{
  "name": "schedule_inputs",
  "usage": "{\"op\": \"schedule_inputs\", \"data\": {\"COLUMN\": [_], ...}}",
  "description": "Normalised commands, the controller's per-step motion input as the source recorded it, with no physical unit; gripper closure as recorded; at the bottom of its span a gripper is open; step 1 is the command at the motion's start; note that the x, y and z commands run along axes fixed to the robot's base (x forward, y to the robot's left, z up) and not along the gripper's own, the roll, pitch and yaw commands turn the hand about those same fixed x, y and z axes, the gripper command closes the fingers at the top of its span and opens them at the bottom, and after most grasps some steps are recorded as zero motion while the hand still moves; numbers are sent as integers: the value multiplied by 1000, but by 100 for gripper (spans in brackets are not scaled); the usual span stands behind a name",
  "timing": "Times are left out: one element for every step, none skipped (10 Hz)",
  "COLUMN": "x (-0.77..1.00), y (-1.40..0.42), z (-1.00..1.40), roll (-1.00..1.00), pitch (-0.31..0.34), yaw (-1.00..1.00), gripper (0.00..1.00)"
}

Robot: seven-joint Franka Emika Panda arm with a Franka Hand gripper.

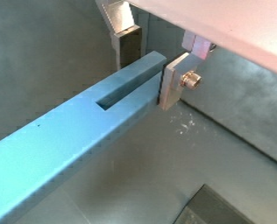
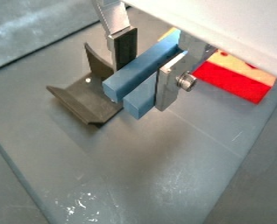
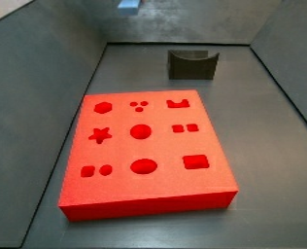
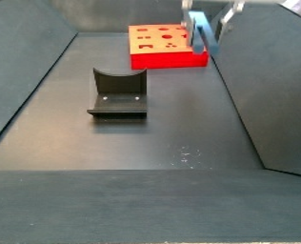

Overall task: Pick up the double-square object. Move up. Rotate the double-square object. Place the double-square object on the fixture. Regrasp the double-square object. Move to above the board. Insert the double-square object.
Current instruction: Place the double-square object on the fixture.

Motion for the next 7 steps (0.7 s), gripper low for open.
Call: {"op": "schedule_inputs", "data": {"x": [1000,1000,1000,1000,1000,1000,1000], "y": [-192,-191,-174,-148,-131,-122,-102], "z": [398,362,340,295,254,238,203], "roll": [-37,-43,-48,-50,-47,-47,-51], "pitch": [102,117,146,143,132,133,135], "yaw": [29,27,31,25,29,30,30], "gripper": [100,100,100,100,100,100,100]}}
